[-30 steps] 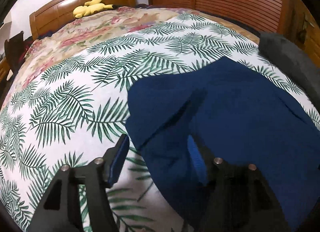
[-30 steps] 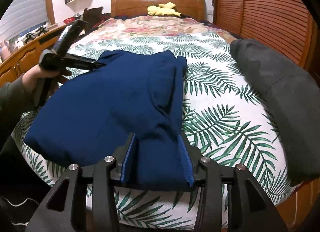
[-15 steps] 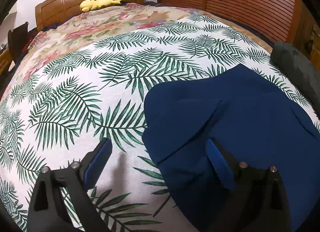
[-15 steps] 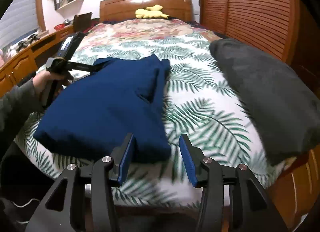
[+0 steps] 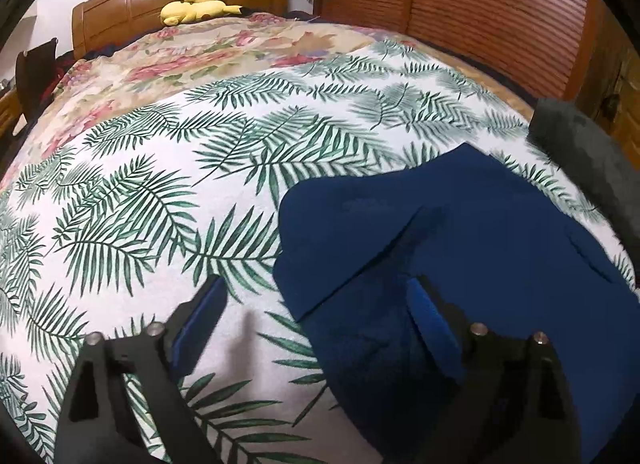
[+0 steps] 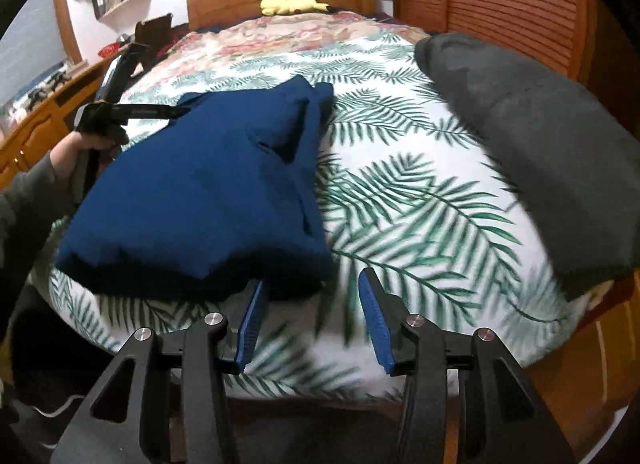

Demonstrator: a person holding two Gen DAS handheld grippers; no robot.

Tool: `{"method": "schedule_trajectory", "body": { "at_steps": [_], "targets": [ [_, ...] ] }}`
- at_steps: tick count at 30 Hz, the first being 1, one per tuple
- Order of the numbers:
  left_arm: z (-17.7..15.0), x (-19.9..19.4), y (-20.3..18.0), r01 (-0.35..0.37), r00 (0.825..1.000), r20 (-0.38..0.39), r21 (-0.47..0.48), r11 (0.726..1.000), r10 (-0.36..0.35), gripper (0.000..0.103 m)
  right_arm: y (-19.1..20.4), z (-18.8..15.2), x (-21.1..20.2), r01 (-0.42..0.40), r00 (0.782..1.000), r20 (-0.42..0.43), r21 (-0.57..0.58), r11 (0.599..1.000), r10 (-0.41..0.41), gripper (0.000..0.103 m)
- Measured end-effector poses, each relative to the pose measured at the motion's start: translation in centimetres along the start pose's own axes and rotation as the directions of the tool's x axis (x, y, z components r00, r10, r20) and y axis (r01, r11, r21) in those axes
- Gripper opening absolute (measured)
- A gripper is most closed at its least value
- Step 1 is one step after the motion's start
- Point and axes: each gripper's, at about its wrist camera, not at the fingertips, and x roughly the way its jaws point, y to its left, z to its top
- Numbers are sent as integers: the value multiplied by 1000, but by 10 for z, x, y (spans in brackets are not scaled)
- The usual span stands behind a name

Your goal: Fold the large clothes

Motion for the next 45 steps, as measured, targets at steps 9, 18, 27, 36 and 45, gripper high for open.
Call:
{"method": "schedule_trajectory", "body": {
  "at_steps": [9, 18, 27, 36, 45],
  "targets": [
    [4, 1, -3, 40, 999, -2, -31, 999, -40, 44, -3, 4, 21, -90, 995, -26, 78, 993, 93, 39],
    [12, -25, -19, -10, 997, 74, 18, 1000, 8, 9, 10, 18, -5, -161, 983, 91, 21, 987, 158, 7],
    [37, -87, -56, -75, 970, 238, 64, 995, 57, 7, 20, 53, -31, -161, 964, 199, -98, 982, 178, 6],
    [75, -128, -123, -88, 927, 373, 102, 991, 43, 7, -22, 85, -69, -103, 933, 333, -113, 988, 136, 5],
    [151, -143, -226, -29, 899, 435, 169, 985, -48, 7, -106, 119, -126, 43, 895, 446, -76, 996, -5, 5]
  ]
}}
